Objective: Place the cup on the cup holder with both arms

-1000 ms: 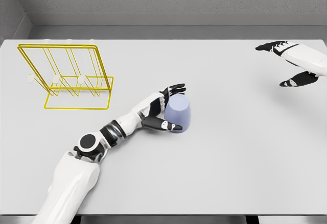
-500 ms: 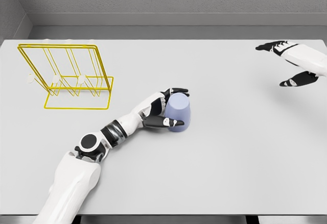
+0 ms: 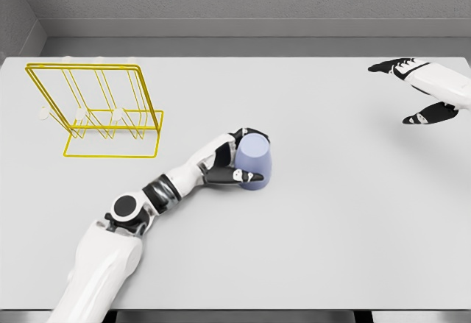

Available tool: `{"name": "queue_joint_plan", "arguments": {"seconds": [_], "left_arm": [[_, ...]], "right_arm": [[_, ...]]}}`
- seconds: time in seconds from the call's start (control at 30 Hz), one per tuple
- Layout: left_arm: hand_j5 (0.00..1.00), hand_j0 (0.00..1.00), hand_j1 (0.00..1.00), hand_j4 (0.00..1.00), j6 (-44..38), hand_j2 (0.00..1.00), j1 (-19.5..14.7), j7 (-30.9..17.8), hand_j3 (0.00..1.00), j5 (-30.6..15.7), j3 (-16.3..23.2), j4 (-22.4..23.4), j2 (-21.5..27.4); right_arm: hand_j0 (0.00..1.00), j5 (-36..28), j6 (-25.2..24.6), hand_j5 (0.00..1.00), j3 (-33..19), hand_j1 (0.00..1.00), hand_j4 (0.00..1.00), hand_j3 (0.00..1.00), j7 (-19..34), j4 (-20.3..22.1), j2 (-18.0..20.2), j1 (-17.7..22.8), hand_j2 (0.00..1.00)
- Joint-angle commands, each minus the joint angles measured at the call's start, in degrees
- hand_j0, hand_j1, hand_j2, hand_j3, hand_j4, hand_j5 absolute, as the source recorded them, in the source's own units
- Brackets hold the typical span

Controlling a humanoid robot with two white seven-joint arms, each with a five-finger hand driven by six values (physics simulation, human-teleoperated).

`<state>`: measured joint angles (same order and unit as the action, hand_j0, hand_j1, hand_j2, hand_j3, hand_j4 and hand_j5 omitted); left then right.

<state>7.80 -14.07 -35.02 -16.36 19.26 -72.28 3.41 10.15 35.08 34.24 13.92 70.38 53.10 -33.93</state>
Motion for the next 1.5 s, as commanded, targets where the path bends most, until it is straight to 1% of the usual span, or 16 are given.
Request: {"name": "queue_joint_plan", "arguments": {"seconds": [0.0, 0.03, 0.1, 0.13, 0.17, 0.3, 0.33, 0.53, 0.67, 0.8, 0.93, 1.0, 1.1, 1.13, 1.2, 1.47], "left_arm": [[0.44, 0.44, 0.44, 0.44, -0.15, 0.44, 0.18, 0.02, 0.44, -1.13, -0.19, -3.57, 0.19], [0.44, 0.44, 0.44, 0.44, -0.15, 0.44, 1.23, 0.02, 0.44, -1.92, -0.28, -5.85, 0.45], [0.44, 0.44, 0.44, 0.44, -0.33, 0.44, 3.69, 0.02, 0.44, -2.27, -2.12, -10.51, 0.81], [0.44, 0.44, 0.44, 0.44, -0.42, 0.44, 4.31, 0.02, 0.44, -2.88, -2.47, -12.53, 2.04], [0.44, 0.44, 0.44, 0.44, -0.42, 0.44, 5.10, 0.02, 0.44, -5.08, -2.82, -14.82, 3.35], [0.44, 0.44, 0.44, 0.44, -0.68, 0.44, 7.56, 0.02, 0.44, -8.51, -4.85, -19.65, 8.01], [0.44, 0.44, 0.44, 0.44, -0.68, 0.44, 8.61, 0.02, 0.44, -10.44, -5.37, -21.15, 10.12], [0.44, 0.44, 0.44, 0.44, -0.68, 0.44, 14.68, 0.02, 0.44, -18.09, -10.47, -26.86, 20.23], [0.44, 0.44, 0.44, 0.44, -0.59, 0.44, 17.49, 0.02, 0.44, -23.54, -13.81, -27.83, 26.29], [0.44, 0.44, 0.44, 0.44, -0.51, 0.44, 18.28, 0.02, 0.44, -29.25, -16.62, -27.83, 32.36], [0.44, 0.44, 0.44, 0.44, -0.42, 0.44, 18.55, 0.02, 0.44, -32.94, -19.26, -27.83, 36.05], [0.44, 0.44, 0.44, 0.44, -0.42, 0.44, 18.64, 0.02, 0.44, -34.70, -19.70, -27.83, 37.81], [0.44, 0.44, 0.44, 0.44, -0.42, 0.44, 18.46, 0.02, 0.44, -36.28, -20.93, -27.83, 38.95], [0.44, 0.44, 0.44, 0.44, -0.42, 0.44, 18.37, 0.02, 0.44, -37.34, -20.93, -27.83, 39.92], [0.44, 0.44, 0.44, 0.44, -0.42, 0.44, 18.11, 0.02, 0.44, -38.30, -21.02, -27.83, 40.18], [0.44, 0.44, 0.44, 0.44, -0.77, 0.44, 13.80, 0.02, 0.44, -38.66, -20.84, -26.95, 40.18]], "right_arm": [[1.00, -0.39, -0.08, 1.00, -0.06, 1.00, 1.00, 1.00, -0.03, 0.02, -0.01, 0.00, 1.00], [1.00, -0.39, -0.08, 1.00, -0.06, 1.00, 1.00, 1.00, -0.03, 0.02, -0.01, 0.00, 1.00], [1.00, -0.39, -0.08, 1.00, -0.06, 1.00, 1.00, 1.00, -0.03, 0.02, -0.01, 0.00, 1.00], [1.00, -0.39, -0.08, 1.00, -0.06, 1.00, 1.00, 1.00, -0.03, 0.02, -0.01, 0.00, 1.00], [1.00, -0.39, -0.08, 1.00, -0.06, 1.00, 1.00, 1.00, -0.03, 0.02, -0.01, 0.00, 1.00], [1.00, -0.39, -0.08, 1.00, -0.06, 1.00, 1.00, 1.00, -0.03, 0.02, -0.01, 0.00, 1.00], [1.00, -0.39, -0.08, 1.00, -0.06, 1.00, 1.00, 1.00, -0.03, 0.02, 0.08, 0.00, 1.00], [1.00, -0.39, -0.08, 1.00, -0.06, 1.00, 1.00, 1.00, -0.03, 0.02, -0.01, 0.00, 1.00], [1.00, -0.39, -0.08, 1.00, -0.06, 1.00, 1.00, 1.00, -0.03, 0.02, -0.01, 0.00, 1.00], [1.00, -0.39, -0.08, 1.00, -0.06, 1.00, 1.00, 1.00, -0.03, 0.02, -0.01, 0.00, 1.00], [1.00, -0.39, -0.08, 1.00, -0.06, 1.00, 1.00, 1.00, -0.03, 0.11, -0.01, 0.00, 1.00], [1.00, -0.39, -0.08, 1.00, -0.06, 1.00, 1.00, 1.00, -0.03, 0.02, -0.01, 0.00, 1.00], [1.00, -0.39, -0.08, 1.00, -0.06, 1.00, 1.00, 1.00, -0.03, 0.11, -0.01, 0.00, 1.00], [1.00, -0.39, -0.08, 1.00, -0.06, 1.00, 1.00, 1.00, -0.03, 0.02, -0.01, 0.00, 1.00], [1.00, -0.39, -0.08, 1.00, -0.06, 1.00, 1.00, 1.00, -0.03, 0.11, -0.01, 0.00, 1.00], [1.00, -0.39, -0.08, 1.00, -0.06, 1.00, 1.00, 1.00, -0.03, 0.11, -0.01, 0.00, 1.00]]}}
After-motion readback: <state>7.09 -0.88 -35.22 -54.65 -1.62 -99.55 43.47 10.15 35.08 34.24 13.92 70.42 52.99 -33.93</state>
